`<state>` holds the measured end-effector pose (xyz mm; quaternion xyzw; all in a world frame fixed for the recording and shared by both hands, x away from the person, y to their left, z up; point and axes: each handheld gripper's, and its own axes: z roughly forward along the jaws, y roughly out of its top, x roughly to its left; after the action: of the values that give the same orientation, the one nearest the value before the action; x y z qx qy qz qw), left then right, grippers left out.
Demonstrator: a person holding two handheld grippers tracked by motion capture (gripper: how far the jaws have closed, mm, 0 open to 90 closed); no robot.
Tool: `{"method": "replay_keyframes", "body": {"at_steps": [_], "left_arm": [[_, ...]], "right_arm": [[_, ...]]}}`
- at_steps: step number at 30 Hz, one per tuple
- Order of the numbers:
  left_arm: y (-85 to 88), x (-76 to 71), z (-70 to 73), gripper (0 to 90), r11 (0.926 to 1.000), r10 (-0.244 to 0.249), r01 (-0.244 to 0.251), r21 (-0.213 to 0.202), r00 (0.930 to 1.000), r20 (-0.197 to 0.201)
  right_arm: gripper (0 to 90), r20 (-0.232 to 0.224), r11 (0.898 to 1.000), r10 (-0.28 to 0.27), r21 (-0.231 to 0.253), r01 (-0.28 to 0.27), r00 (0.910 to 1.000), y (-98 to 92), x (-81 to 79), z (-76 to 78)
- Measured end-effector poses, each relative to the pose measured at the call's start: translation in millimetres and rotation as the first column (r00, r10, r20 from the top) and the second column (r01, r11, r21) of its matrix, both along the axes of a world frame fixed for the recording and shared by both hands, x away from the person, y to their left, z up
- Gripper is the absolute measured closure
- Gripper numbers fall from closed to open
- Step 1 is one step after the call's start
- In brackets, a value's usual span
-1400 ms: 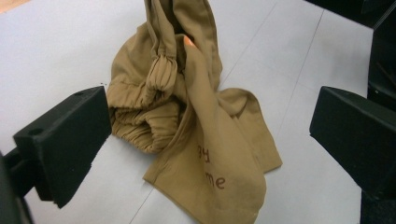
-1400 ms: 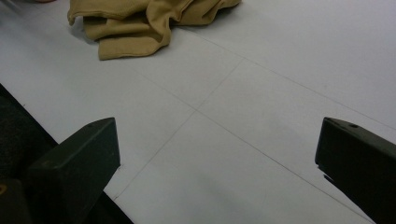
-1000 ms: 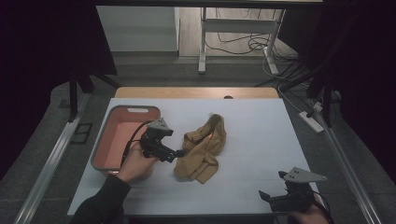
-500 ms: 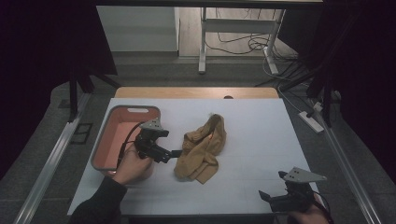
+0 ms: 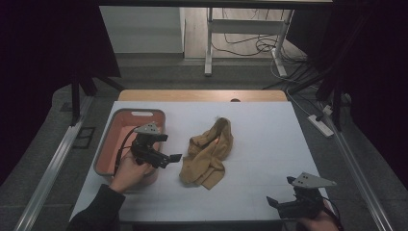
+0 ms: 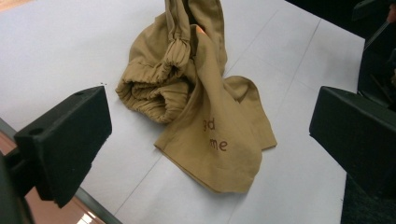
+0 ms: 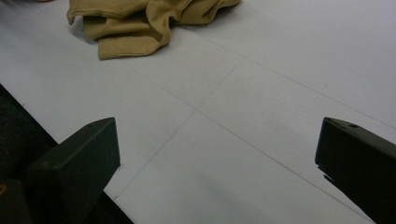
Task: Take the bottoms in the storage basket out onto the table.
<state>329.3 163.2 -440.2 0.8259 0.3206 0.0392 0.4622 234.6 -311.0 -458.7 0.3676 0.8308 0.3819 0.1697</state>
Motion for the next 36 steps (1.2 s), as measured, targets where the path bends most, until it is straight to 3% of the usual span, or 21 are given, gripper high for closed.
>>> {"method": "replay_keyframes", "body": {"at_steps": [8, 12, 36], "left_arm": [[4.3, -5.9, -0.1, 0.0, 1.0000, 0.002, -0.002, -0.007, 1.0000, 0.001], [7.9, -9.2, -1.2, 0.0, 0.9995, -0.006, 0.005, -0.030, 1.0000, -0.004], [28.6, -30.3, -6.6, 0.6, 0.9985, 0.038, -0.038, -0.040, 0.9993, 0.005]], "right_arm": [[0.1, 0.000, 1.000, -0.001, 0.004, 0.001, 1.0000, -0.2, 0.2, -0.1], [0.1, 0.000, 1.000, -0.001, 0.005, 0.001, 1.0000, -0.2, 0.2, -0.2], [0.1, 0.000, 1.000, -0.003, 0.001, 0.003, 1.0000, -0.1, 0.1, 0.0]]}}
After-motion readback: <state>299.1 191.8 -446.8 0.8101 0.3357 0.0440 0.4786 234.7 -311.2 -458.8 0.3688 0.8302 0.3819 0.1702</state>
